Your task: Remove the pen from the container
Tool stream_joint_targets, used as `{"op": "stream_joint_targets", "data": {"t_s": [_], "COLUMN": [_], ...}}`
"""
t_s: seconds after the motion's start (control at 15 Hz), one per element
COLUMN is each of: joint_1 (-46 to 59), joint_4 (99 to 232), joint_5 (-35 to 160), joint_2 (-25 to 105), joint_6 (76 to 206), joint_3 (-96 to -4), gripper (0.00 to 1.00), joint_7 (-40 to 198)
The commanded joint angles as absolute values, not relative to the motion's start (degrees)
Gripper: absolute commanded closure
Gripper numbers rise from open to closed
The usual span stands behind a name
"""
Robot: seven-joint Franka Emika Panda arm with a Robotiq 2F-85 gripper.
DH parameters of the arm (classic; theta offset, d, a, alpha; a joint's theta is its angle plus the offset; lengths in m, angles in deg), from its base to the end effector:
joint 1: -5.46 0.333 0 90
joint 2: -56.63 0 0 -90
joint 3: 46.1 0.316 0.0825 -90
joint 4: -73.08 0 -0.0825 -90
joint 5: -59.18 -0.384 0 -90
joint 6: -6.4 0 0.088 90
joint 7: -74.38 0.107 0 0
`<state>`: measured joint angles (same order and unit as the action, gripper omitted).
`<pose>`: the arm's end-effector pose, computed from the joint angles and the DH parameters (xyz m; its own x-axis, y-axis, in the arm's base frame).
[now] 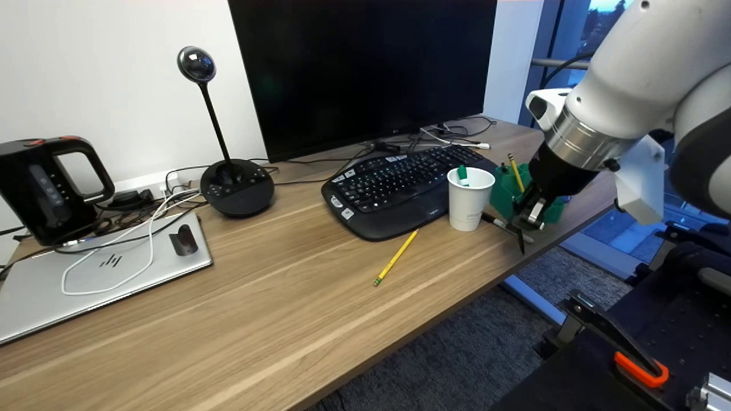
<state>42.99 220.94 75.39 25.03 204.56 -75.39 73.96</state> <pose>0.4424 0.0727 0.1271 0.7930 0.5353 0.2910 0.4701 -0.8413 0.2668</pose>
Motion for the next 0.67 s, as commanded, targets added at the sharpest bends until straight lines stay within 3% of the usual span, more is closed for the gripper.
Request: {"op": "stream_joint_targets", "data": {"t_s": [0.0,0.6], "joint_1": [40.4,41.1], "joint_4": [224.3,220.4], "joint_5": [68.3,60.6], "joint_2": [24.7,18.6], "joint_6": [212.7,218.2], "joint_3": [-68.0,-66.8], "gripper": [0.97,0.97], "joint_7": [64.4,50.3]}}
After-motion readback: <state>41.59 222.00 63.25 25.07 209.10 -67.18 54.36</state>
